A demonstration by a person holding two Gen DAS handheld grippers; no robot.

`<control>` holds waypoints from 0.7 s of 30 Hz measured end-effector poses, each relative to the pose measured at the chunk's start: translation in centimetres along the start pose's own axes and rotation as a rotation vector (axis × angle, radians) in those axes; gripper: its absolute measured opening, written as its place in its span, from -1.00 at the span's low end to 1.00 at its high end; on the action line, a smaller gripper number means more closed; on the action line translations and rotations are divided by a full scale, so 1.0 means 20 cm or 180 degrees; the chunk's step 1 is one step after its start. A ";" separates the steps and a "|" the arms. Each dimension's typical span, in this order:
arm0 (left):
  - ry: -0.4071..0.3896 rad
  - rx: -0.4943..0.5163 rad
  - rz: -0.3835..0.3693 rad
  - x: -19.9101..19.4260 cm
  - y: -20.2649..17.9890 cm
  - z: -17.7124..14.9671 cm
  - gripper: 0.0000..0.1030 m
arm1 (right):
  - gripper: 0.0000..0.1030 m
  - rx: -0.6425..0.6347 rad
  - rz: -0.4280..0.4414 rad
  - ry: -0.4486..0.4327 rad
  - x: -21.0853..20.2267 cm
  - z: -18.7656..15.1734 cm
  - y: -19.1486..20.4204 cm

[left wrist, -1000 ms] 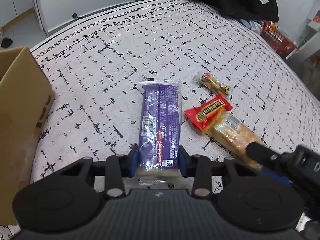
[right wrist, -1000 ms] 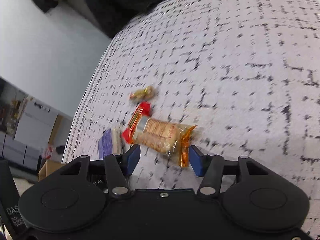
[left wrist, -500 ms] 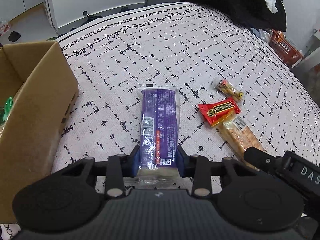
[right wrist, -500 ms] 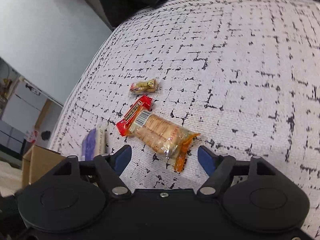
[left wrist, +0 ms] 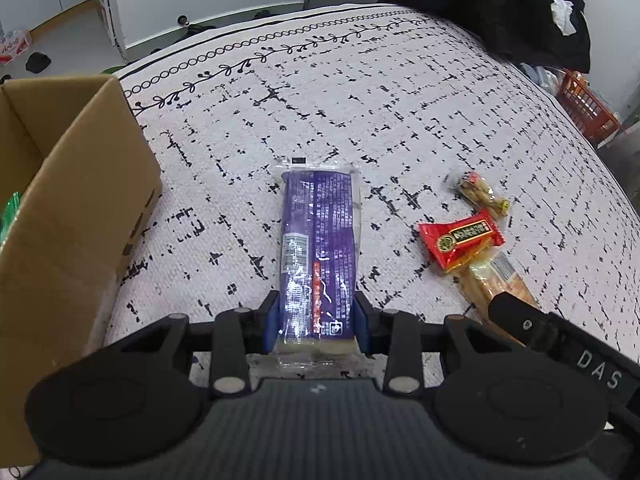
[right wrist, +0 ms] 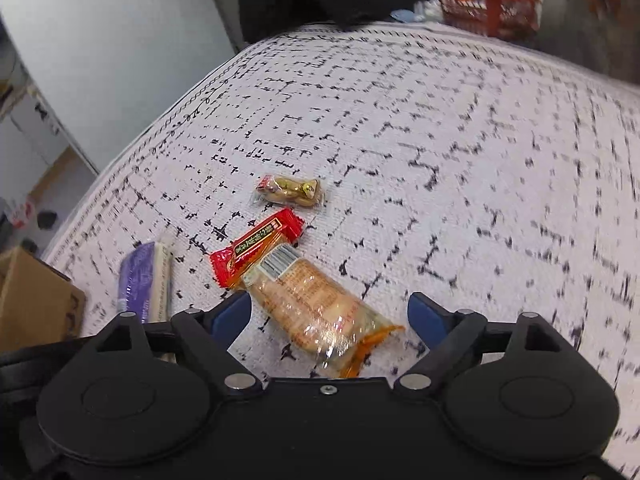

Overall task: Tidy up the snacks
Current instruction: 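Grasp the purple bar pack with the left tool while the right tool grasps the cracker pack, then carry both packs over the cardboard box and open both tools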

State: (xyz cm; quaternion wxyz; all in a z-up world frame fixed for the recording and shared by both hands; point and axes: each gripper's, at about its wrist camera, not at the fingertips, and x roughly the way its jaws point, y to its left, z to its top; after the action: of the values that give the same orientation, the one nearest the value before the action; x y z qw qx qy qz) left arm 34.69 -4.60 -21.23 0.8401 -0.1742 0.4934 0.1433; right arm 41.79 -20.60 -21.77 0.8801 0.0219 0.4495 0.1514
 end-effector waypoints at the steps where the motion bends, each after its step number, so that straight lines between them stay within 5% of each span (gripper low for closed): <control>1: -0.0005 -0.0001 0.0003 0.01 0.00 0.00 -0.28 | 0.68 -0.0081 -0.0058 -0.0004 0.01 0.00 0.01; 11: -0.0057 0.0045 0.0039 0.05 -0.01 0.01 -0.22 | 0.73 -0.0478 -0.0188 0.0013 0.06 -0.01 0.09; 13: -0.0068 0.0068 0.0044 0.05 -0.02 0.01 -0.21 | 0.63 -0.0507 -0.0164 0.0043 0.05 -0.02 0.10; 17: -0.0080 0.0041 0.0036 0.05 -0.01 0.01 -0.25 | -0.09 -0.0557 -0.0106 0.0047 0.02 -0.02 0.12; 21: -0.0067 0.0002 0.0021 0.02 0.01 0.00 -0.32 | -0.14 -0.0540 0.0067 0.0079 -0.02 -0.04 0.13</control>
State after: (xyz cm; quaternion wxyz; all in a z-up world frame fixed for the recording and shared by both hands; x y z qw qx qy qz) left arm 34.82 -4.45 -21.55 0.8448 -0.1707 0.4851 0.1478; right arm 40.25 -18.34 -21.40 0.8715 -0.0499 0.4457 0.1985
